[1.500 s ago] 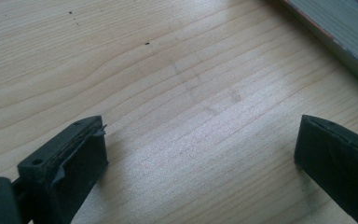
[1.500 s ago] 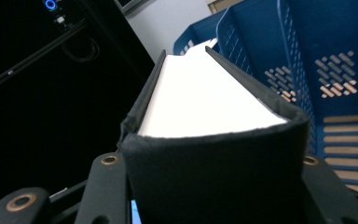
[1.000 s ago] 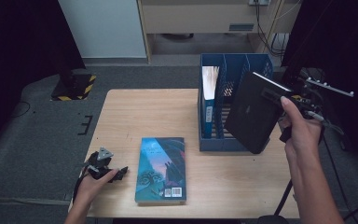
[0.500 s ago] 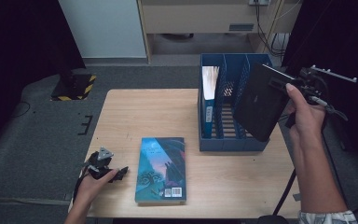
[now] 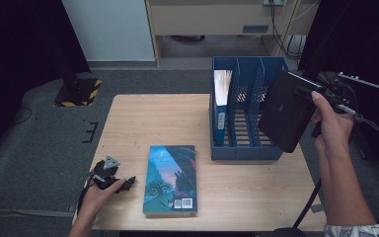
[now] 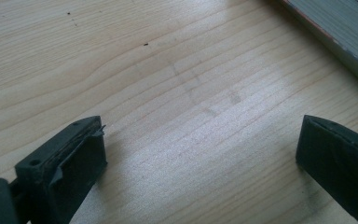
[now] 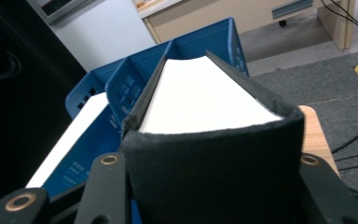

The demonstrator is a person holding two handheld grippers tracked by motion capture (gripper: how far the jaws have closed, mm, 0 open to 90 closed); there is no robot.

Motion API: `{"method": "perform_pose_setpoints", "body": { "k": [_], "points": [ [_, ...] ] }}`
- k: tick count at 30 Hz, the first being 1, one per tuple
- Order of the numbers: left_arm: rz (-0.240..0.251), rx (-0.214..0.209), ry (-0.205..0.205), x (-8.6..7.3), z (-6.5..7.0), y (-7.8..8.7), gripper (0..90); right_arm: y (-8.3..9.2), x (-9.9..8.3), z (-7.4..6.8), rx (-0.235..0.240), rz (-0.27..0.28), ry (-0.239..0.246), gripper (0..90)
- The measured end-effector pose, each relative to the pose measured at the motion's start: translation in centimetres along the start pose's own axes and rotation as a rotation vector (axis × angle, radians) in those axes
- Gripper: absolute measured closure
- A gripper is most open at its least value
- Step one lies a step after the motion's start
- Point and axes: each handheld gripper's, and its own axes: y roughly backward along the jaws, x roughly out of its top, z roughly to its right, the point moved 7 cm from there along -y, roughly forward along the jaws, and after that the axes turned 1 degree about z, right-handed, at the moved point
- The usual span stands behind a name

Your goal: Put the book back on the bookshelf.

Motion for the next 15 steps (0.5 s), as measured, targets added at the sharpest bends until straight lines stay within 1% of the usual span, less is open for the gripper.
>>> {"method": "perform_pose_setpoints", "body": {
  "k": [5,9,11,13,15],
  "points": [
    [0.002,0.000,-0.001,0.0,0.0,0.0,0.7,-0.6,0.0,0.9,-0.016,-0.001,0.006,51.8],
    [0.001,-0.003,0.001,0.0,0.0,-0.1,0.7,-1.2,-0.1,1.7,-0.041,0.000,0.005,52.0],
    [0.002,-0.002,0.000,0.1,0.0,-0.1,0.5,-1.5,-0.1,1.9,-0.053,-0.005,0.012,51.9],
    [0.004,-0.003,0.000,0.1,0.0,-0.1,0.5,-1.7,-0.3,2.0,-0.060,-0.004,0.010,51.9],
    [0.004,-0.003,0.000,0.1,0.0,-0.1,0.5,-1.9,-0.3,2.1,-0.057,-0.002,0.006,52.0]
  ]
}}
